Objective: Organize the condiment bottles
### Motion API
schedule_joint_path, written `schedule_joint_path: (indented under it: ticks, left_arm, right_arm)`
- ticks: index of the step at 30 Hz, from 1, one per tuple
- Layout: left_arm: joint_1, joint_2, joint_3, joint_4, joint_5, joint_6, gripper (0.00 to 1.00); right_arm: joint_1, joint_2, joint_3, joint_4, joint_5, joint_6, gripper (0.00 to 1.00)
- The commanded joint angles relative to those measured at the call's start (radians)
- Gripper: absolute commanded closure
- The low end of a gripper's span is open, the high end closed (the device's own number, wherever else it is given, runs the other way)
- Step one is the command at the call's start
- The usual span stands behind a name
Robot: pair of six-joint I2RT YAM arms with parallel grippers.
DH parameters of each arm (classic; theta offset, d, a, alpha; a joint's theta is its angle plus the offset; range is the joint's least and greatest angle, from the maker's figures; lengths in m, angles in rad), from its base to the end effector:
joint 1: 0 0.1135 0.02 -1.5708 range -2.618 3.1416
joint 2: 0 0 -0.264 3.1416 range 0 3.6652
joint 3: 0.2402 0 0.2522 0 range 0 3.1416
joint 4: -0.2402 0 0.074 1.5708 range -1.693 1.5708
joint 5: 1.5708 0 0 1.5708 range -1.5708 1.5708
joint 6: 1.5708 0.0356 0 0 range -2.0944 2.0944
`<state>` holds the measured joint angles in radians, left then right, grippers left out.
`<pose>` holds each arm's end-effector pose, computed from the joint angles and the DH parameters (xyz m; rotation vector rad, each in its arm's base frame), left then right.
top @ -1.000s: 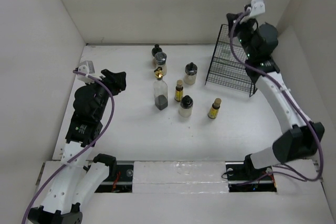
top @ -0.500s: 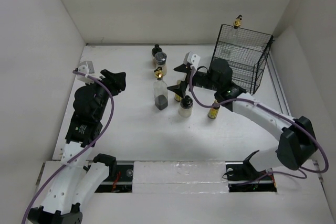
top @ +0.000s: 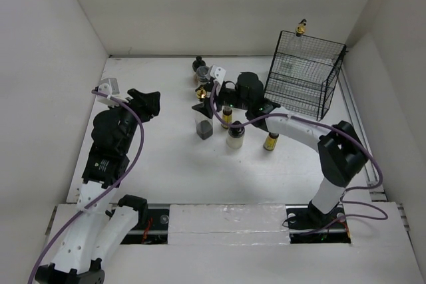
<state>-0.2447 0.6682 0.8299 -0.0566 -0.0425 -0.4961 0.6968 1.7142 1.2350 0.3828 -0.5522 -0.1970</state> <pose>0.1496 -0.0358 0.3872 -0.2219 1.4749 -0.5702 0.2998 0.2753 0.3050 -1.1073 1.3182 0.8321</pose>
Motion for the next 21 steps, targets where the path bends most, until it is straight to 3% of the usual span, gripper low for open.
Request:
schedule_joint_path:
  ticks: [1,4,5,7,8,12,16,21]
  left_arm:
    - [0.005,-0.007,0.005,0.037,0.021,0.002,0.47]
    - [0.005,-0.007,0.005,0.037,0.021,0.011,0.47]
    - [0.005,-0.007,0.005,0.037,0.021,0.011,0.47]
    - [0.005,-0.016,0.005,0.037,0.021,0.011,0.47]
    - [0.005,-0.016,0.005,0.037,0.021,0.011,0.47]
    - [0.005,-0.016,0.005,0.037,0.021,0.011,0.47]
    - [0.005,-0.016,0.005,0.037,0.012,0.011,0.47]
    - [0.005,-0.030,0.005,0.037,0.012,0.011,0.47]
  right_arm:
    - [0.003,0.028,0.057,0.175,0.047,0.051,0.21]
    - [0.012,0.050,0.066,0.226,0.063,0.082,0.34]
    - [0.012,0.059,0.066,0.246,0.063,0.091,0.49]
    - [0.012,0.068,0.066,0.277,0.063,0.111,0.64]
    - [0.012,0.068,0.078,0.286,0.063,0.122,0.76]
    - [0.033,0.022,0.138,0.343,0.061,0.181,0.83]
    - [0.012,-0.080,0.224,0.378,0.052,0.266,0.85]
    - [-0.083,-0.234,0.248,0.239,0.159,0.266,0.85]
